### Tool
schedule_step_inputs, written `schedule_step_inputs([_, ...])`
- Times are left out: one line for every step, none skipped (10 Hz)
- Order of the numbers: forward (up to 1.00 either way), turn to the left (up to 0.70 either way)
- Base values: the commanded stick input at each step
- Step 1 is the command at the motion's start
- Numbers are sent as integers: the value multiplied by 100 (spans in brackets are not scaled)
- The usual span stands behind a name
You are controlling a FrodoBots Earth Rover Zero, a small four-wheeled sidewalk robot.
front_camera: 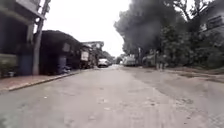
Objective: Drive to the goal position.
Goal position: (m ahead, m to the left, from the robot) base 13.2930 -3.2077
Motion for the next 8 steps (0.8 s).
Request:
schedule_step_inputs([100, 0])
schedule_step_inputs([100, 0])
schedule_step_inputs([100, 0])
schedule_step_inputs([100, 13])
schedule_step_inputs([100, 27])
schedule_step_inputs([100, 16])
schedule_step_inputs([100, 0])
schedule_step_inputs([100, 0])
